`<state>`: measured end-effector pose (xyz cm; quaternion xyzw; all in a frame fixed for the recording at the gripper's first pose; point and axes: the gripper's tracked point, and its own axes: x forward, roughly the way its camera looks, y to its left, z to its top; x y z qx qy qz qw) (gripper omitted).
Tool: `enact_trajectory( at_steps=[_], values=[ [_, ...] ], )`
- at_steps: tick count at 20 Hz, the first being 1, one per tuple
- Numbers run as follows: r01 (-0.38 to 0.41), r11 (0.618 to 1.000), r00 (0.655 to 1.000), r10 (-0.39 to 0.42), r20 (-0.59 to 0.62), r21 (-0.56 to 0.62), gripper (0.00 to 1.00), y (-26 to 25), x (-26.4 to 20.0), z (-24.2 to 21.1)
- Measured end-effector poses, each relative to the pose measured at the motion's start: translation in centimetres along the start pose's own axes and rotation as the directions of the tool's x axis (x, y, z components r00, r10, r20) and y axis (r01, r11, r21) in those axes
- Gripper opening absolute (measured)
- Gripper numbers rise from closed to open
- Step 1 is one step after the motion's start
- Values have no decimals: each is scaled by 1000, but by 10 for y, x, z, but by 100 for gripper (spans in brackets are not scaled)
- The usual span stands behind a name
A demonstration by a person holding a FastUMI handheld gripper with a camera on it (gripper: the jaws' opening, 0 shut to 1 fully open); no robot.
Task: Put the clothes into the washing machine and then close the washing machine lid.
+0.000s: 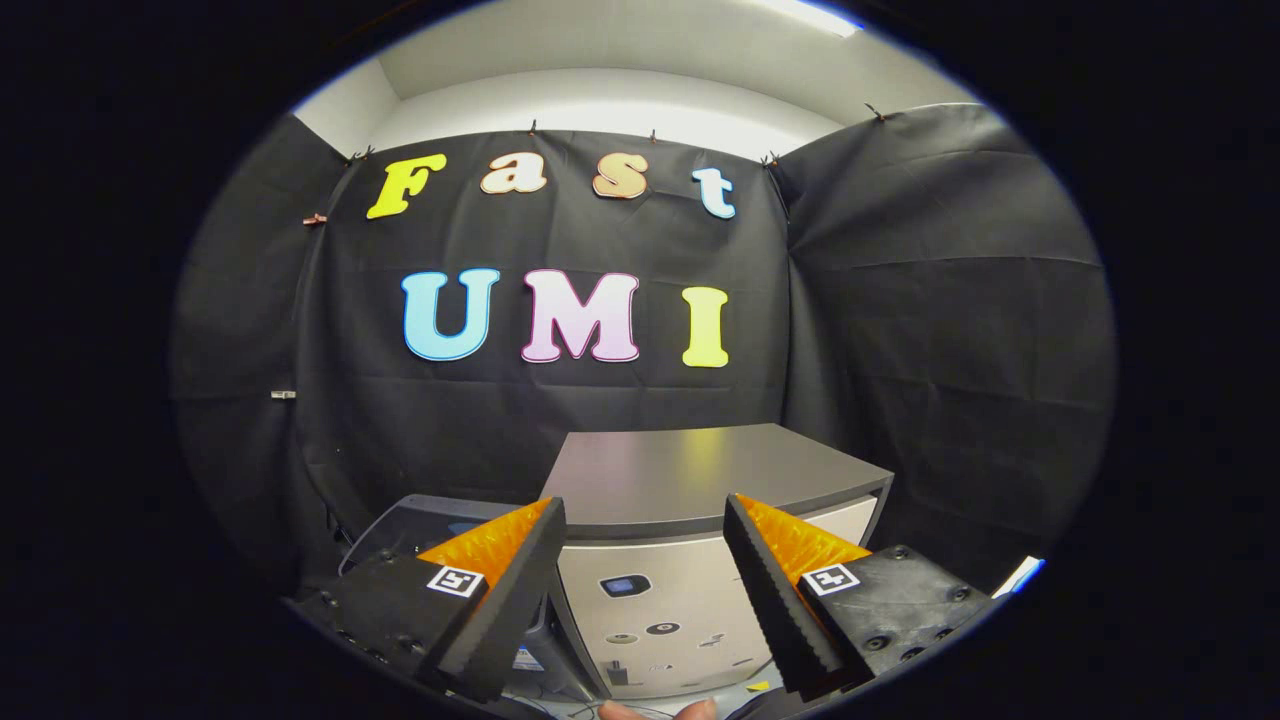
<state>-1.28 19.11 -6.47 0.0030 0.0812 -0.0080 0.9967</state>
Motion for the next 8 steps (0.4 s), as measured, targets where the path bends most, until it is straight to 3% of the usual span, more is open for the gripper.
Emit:
enact_trajectory(
  at_steps=[8],
  values=[
    [3, 1000, 1000, -3, -5, 1, 100, -5, 1, -1]
  ],
)
